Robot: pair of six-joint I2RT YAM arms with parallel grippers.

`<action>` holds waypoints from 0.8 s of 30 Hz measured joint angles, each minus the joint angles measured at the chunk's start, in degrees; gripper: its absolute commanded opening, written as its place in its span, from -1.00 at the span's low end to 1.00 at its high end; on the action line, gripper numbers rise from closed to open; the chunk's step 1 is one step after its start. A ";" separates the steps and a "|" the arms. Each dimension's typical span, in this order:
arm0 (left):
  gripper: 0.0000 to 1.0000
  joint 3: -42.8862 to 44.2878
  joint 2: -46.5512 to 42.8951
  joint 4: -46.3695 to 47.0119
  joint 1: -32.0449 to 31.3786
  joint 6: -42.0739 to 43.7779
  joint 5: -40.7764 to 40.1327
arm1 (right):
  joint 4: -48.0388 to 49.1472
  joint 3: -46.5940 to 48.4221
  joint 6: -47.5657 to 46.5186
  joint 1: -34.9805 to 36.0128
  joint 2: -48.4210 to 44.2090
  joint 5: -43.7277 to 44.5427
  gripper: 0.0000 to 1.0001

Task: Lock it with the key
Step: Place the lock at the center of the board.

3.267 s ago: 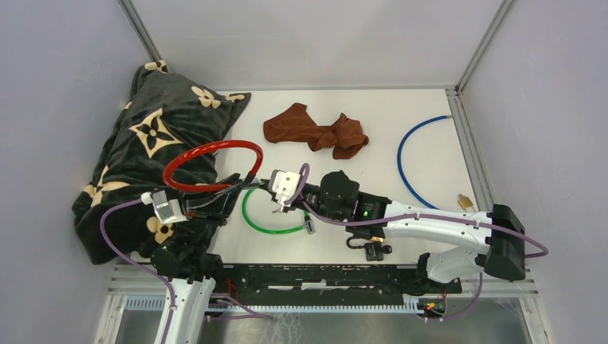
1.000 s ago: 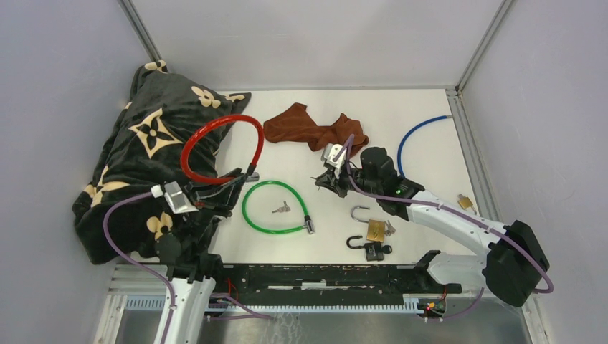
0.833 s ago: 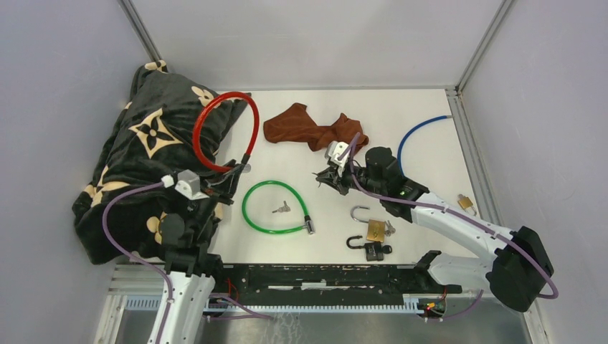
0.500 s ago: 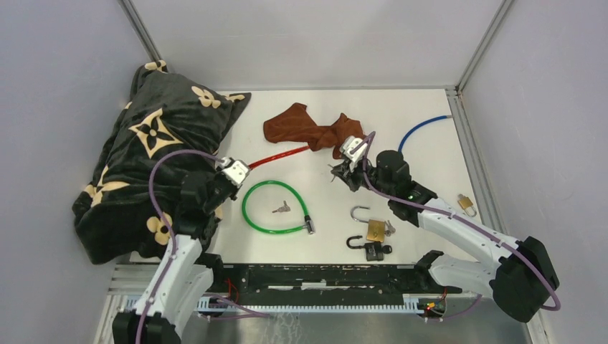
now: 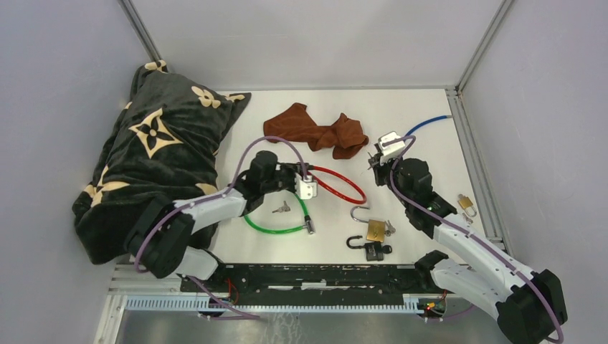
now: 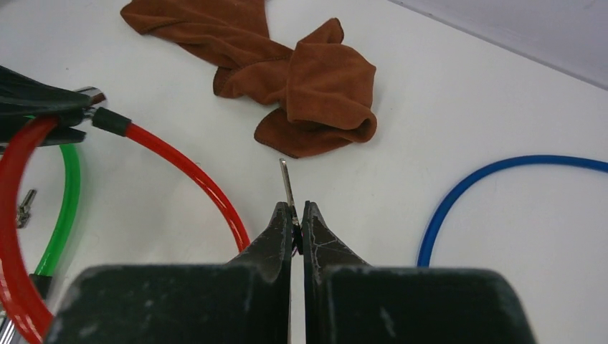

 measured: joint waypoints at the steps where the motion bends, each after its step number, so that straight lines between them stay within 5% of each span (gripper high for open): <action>1: -0.97 1.20 2.64 1.18 -1.38 1.84 0.02 | -0.31 -0.28 0.04 0.00 -0.44 0.22 -1.00; 14: -0.91 15.41 23.15 2.32 -1.86 14.60 -0.81 | -1.20 -3.54 0.11 0.00 -2.29 -8.48 -1.00; 20: 0.06 9.77 20.98 -1.27 -2.01 21.11 -0.11 | 0.72 -3.82 1.03 0.00 2.91 -13.57 -1.00; 22: 0.67 6.14 19.39 -3.87 -2.27 23.10 -0.02 | 2.82 -3.80 2.21 -0.02 6.36 -16.37 -1.00; 24: 0.90 4.28 17.20 -3.41 -2.47 25.05 0.15 | 4.87 -3.80 3.69 0.00 10.84 -18.80 -1.00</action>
